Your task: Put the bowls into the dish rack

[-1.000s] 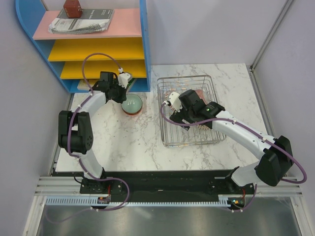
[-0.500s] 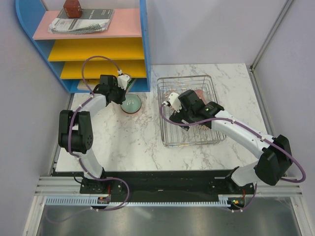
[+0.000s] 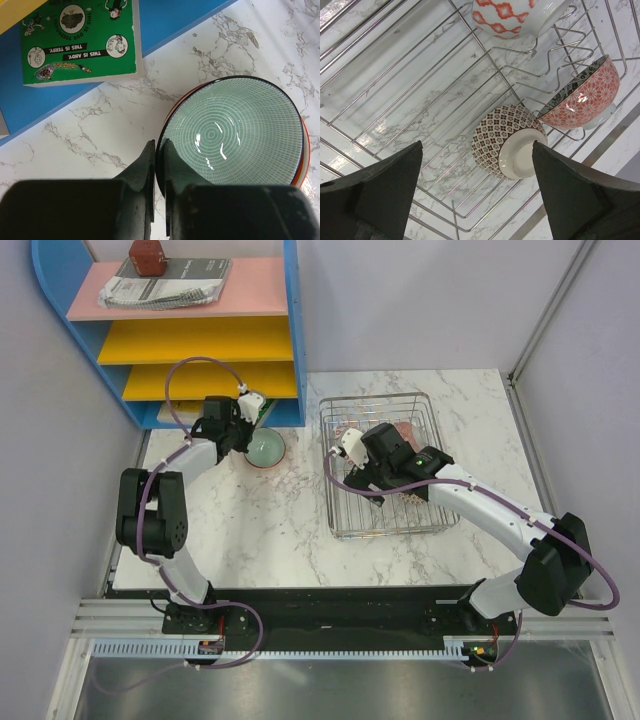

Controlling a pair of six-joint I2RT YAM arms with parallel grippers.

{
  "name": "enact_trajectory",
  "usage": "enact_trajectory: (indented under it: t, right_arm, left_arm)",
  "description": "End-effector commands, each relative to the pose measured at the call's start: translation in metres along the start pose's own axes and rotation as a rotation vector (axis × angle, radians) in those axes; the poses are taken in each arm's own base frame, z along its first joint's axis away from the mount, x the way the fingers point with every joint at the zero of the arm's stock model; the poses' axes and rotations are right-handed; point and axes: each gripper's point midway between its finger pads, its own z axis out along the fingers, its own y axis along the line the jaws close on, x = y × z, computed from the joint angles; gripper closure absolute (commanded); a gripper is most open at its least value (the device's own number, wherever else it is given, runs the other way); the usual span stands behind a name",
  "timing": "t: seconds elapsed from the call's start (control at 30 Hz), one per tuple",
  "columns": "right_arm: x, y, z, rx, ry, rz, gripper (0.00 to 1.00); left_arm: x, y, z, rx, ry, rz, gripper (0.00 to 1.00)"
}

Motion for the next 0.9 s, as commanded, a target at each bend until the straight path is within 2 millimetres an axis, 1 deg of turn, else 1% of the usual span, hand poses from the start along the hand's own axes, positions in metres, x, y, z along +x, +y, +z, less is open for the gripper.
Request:
enact_trajectory:
  t: [0.0,0.1,0.17,0.27,0.33,0.37,0.4,0.5,0.53,0.6,0.63,0.67,0.7,0.8,0.83,0.87]
  right_arm:
    - [-0.003,0.002,0.000,-0.012,-0.010,0.016,0.02]
    - [-0.003,0.002,0.000,-0.013,-0.008,0.014,0.02]
    - [-0.003,0.002,0.000,-0.012,-0.009,0.014,0.02]
    - [-0.004,0.001,-0.002,-0.010,-0.013,0.016,0.02]
    - [-0.007,0.002,-0.005,-0.018,-0.029,0.026,0.02]
    - [-0.010,0.002,-0.007,-0.023,-0.037,0.030,0.02]
    - [-0.012,0.003,-0.008,-0.031,-0.042,0.034,0.02]
    - [-0.022,0.005,-0.015,-0.058,-0.081,0.053,0.02]
    - [-0.025,0.006,-0.017,-0.067,-0.091,0.058,0.02]
    - [-0.032,0.007,-0.021,-0.085,-0.113,0.068,0.02]
    - [-0.034,0.008,-0.023,-0.094,-0.119,0.075,0.02]
    - [-0.039,0.010,-0.026,-0.119,-0.135,0.079,0.02]
    - [-0.042,0.011,-0.028,-0.131,-0.144,0.084,0.02]
    - [-0.058,0.012,-0.039,-0.177,-0.204,0.098,0.02]
    - [-0.068,0.009,-0.046,-0.184,-0.235,0.106,0.02]
    - [-0.073,0.006,-0.050,-0.194,-0.253,0.130,0.02]
  left_arm:
    - [0.003,0.016,-0.006,-0.081,0.008,0.049,0.97]
    - [0.003,0.013,-0.009,-0.071,0.000,0.054,0.98]
    - [0.001,0.005,-0.012,-0.029,-0.006,0.054,0.98]
    - [-0.007,-0.010,-0.025,0.047,-0.036,0.045,0.98]
    - [-0.018,-0.020,-0.039,0.094,-0.080,0.042,0.98]
    - [-0.019,-0.024,-0.044,0.114,-0.084,0.037,0.98]
    - [-0.028,-0.026,-0.055,0.119,-0.113,0.039,0.98]
    - [-0.038,-0.037,-0.072,0.172,-0.151,0.044,0.98]
    - [-0.047,-0.040,-0.083,0.183,-0.186,0.052,0.98]
    - [-0.052,-0.047,-0.093,0.218,-0.204,0.060,0.98]
    - [-0.058,-0.050,-0.102,0.231,-0.228,0.071,0.98]
    - [-0.057,-0.055,-0.107,0.255,-0.230,0.080,0.98]
    - [-0.061,-0.061,-0.113,0.286,-0.253,0.088,0.98]
    - [-0.067,-0.071,-0.127,0.328,-0.284,0.106,0.98]
    - [-0.067,-0.073,-0.129,0.342,-0.287,0.106,0.98]
    - [-0.070,-0.076,-0.134,0.354,-0.303,0.120,0.98]
